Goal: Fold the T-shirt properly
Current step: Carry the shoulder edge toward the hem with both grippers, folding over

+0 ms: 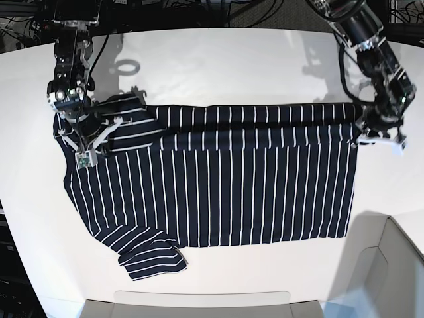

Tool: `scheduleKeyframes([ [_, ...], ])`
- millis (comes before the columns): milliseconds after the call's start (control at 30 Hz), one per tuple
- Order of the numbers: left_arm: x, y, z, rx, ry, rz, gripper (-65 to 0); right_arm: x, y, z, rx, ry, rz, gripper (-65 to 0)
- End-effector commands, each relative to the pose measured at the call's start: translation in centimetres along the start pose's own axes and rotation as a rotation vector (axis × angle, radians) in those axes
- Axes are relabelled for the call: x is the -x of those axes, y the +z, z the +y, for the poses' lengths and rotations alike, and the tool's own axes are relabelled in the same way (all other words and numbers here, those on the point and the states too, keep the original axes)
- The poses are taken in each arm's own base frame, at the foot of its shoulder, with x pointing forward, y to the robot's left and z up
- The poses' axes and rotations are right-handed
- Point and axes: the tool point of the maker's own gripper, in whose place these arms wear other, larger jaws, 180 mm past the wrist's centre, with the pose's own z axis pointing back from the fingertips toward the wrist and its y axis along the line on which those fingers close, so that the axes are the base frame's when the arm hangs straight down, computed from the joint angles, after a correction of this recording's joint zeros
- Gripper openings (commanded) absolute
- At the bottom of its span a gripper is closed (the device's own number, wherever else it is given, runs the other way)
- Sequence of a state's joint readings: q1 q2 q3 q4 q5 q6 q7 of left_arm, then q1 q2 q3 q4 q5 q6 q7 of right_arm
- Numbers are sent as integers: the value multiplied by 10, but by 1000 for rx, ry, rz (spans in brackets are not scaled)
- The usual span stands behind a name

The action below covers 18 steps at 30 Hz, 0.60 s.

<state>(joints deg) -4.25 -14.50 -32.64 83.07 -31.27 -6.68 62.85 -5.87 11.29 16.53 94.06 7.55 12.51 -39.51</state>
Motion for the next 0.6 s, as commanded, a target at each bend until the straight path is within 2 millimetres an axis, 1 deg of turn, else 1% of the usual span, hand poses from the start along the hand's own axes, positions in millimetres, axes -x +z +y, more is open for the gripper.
scheduleKeyframes([
  [0,-19,3,-7,12,-19,-53,-650,-23,1,-10,21,14,-63,-650],
  [33,-20,3,-9,11,-25,-54,-650,-24,0,-15,27,19,-62,-650],
  [167,-22,3,-9,10,-22,-59,-650,-34,-6,-19,31,13,-72,-650],
  [300,-35,3,-21,34,-22,-82,-650,-41,-15,-26,38,4,-72,-650],
  [333,-37,3,-23,38,-22,-87,-650,-42,-18,-26,35,4,-69,-650],
  [433,-42,3,-27,47,-21,-98,-650,-43,-28,-16,8,23,-53,-650],
  [533,-48,2,-32,58,-19,-107,-650,-44,-36,-12,-10,44,-38,-650],
  [567,-47,-1,-34,62,-17,-96,-650,-46,-39,-13,-10,41,-37,-650],
])
